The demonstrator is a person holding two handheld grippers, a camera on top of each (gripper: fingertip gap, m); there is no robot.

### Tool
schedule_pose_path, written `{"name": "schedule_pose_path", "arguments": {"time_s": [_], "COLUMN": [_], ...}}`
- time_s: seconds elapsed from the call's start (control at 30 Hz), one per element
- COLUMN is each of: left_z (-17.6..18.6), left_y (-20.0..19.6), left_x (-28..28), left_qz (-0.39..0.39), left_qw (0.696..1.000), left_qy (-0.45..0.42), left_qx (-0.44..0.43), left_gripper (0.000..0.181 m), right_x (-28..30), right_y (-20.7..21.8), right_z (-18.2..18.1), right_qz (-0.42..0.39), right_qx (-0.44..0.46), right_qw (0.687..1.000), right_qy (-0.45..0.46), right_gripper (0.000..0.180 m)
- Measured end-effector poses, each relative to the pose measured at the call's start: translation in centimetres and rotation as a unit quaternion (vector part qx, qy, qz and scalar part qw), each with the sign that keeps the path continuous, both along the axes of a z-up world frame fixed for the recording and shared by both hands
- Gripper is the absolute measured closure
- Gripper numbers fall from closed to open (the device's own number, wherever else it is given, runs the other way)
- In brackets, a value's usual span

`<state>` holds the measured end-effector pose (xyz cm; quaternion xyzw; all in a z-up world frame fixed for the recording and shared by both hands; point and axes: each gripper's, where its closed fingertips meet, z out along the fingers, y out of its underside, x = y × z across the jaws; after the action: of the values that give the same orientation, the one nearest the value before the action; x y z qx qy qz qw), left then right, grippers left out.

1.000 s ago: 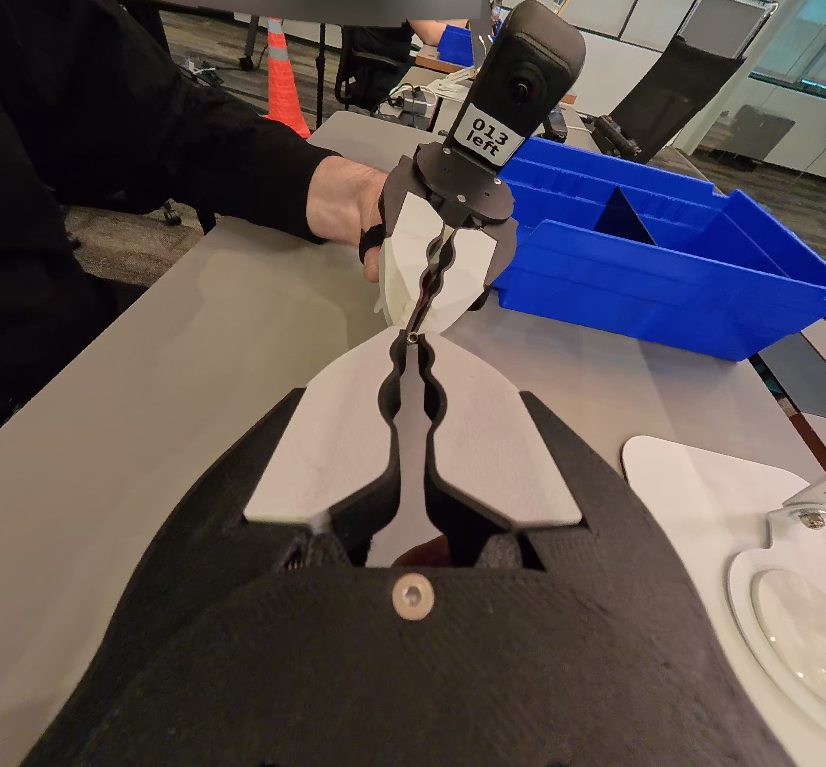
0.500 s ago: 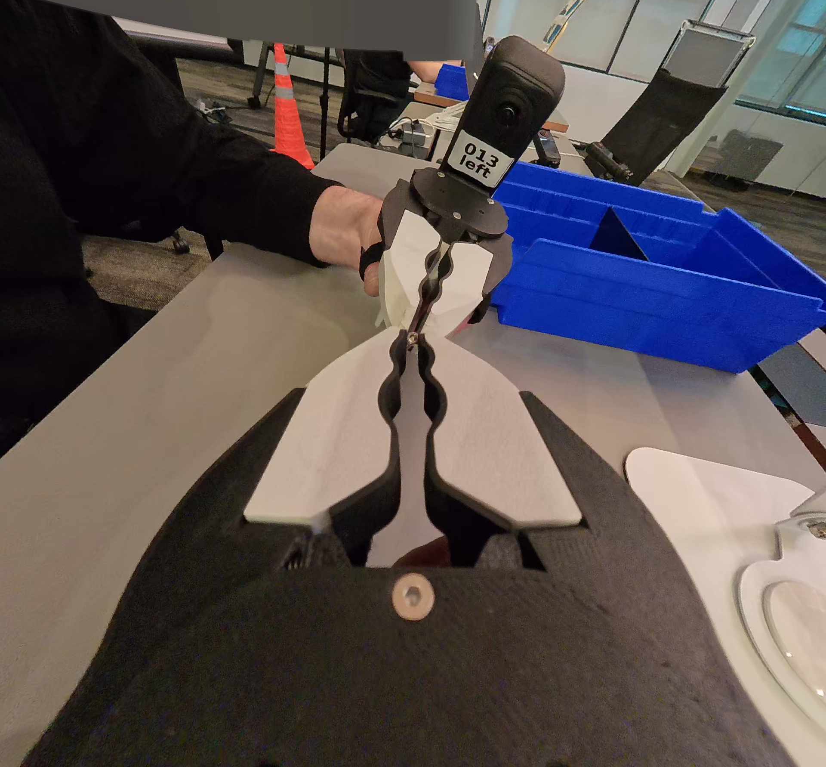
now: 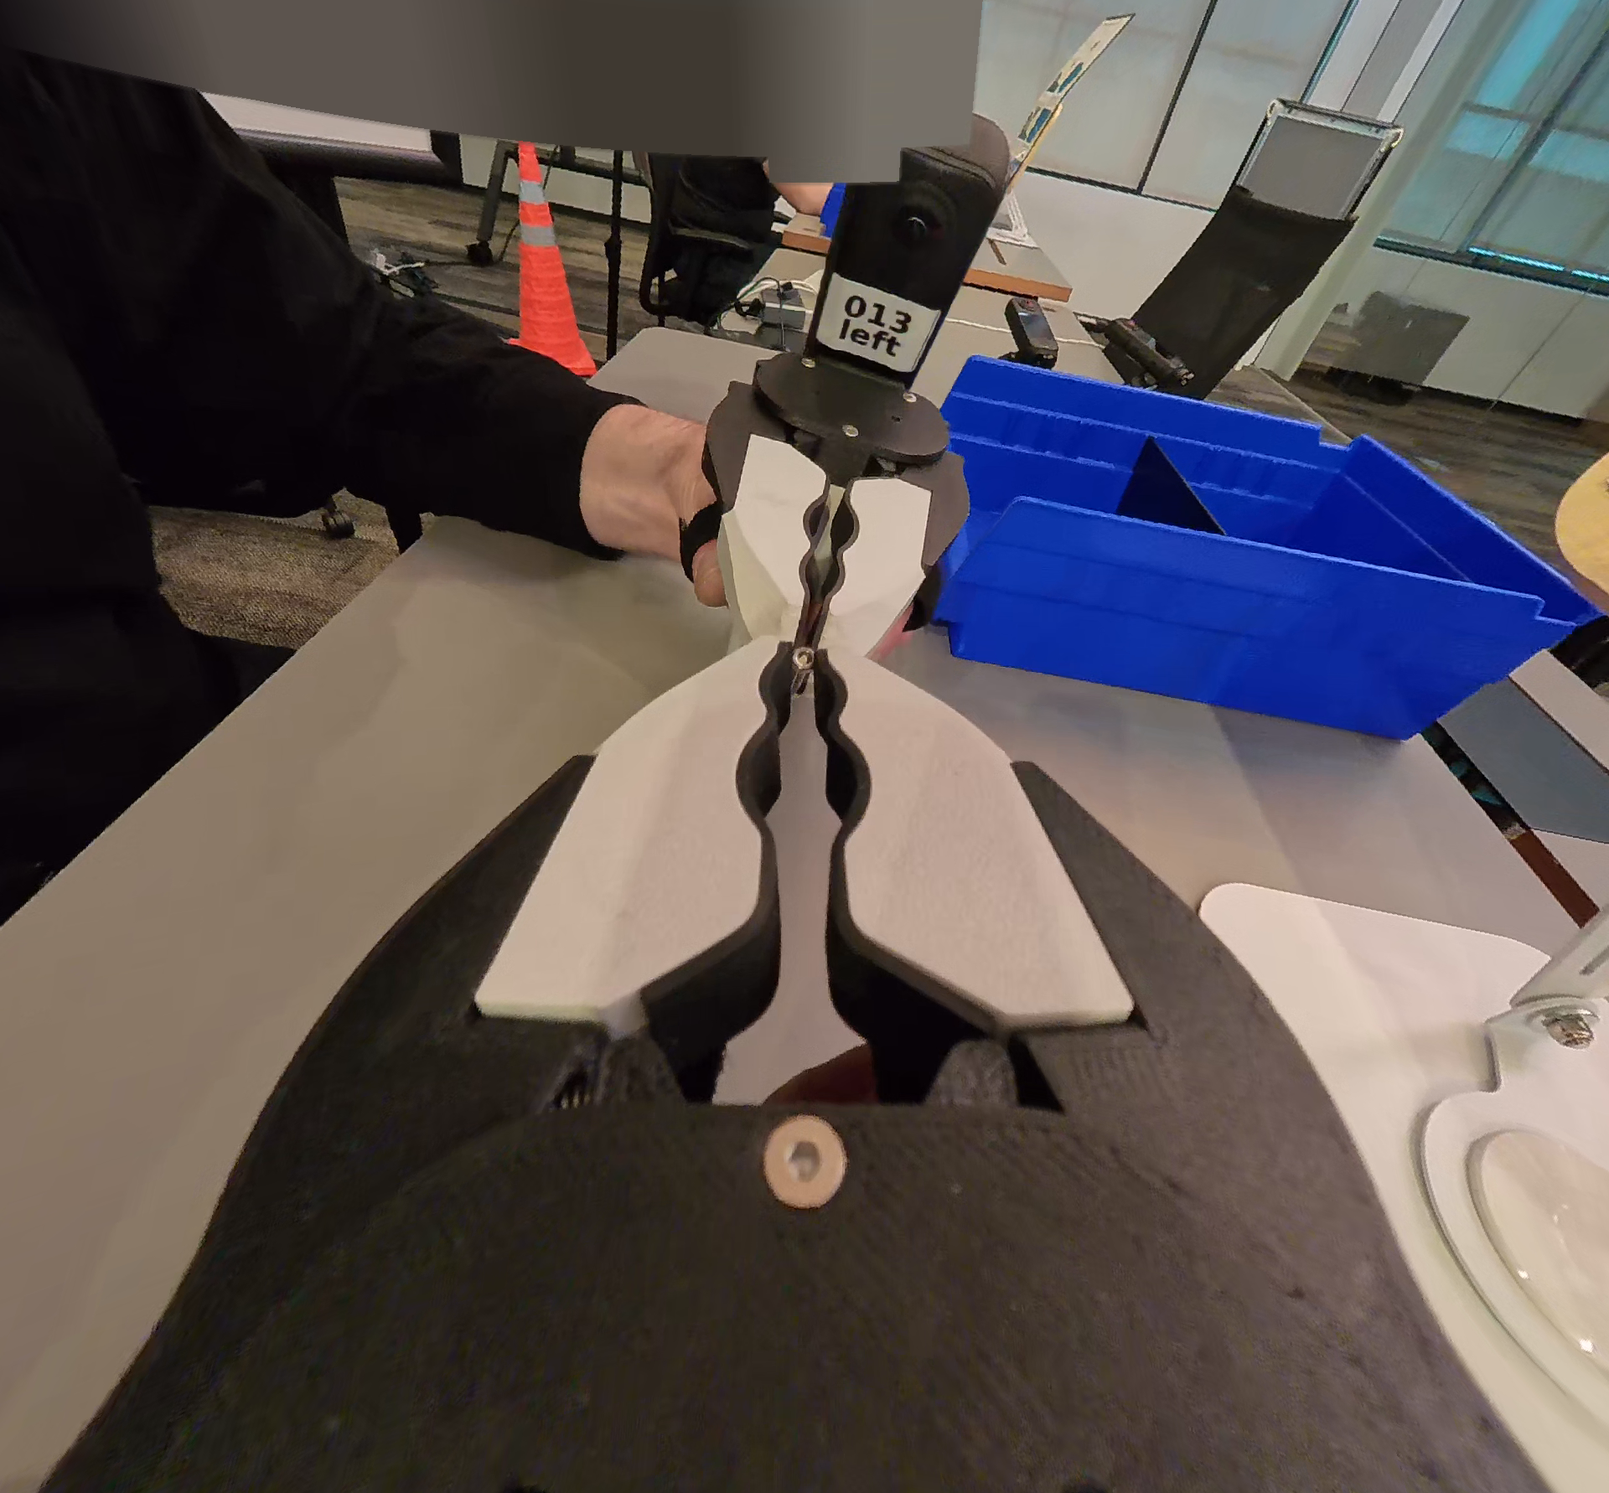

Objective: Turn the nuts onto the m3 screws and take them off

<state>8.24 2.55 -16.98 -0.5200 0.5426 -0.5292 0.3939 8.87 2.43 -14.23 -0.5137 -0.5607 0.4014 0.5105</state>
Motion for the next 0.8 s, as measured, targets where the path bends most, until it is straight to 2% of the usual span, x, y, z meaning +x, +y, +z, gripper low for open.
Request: {"name": "schedule_pose_path", "arguments": {"time_s": [0.8], "left_z": [0.73], "left_y": [0.67], "left_x": [0.41], "left_qz": [0.055], "left_qw": [0.995], "left_qy": [-0.005], "left_qx": [0.079], "left_gripper": [0.179], "right_x": [0.3], "right_y": [0.41], "right_z": [0.77], "right_qz": [-0.015], "right_qx": [0.007], "right_qw": [1.0], "right_qy": [0.018], "right_gripper": [0.175]}}
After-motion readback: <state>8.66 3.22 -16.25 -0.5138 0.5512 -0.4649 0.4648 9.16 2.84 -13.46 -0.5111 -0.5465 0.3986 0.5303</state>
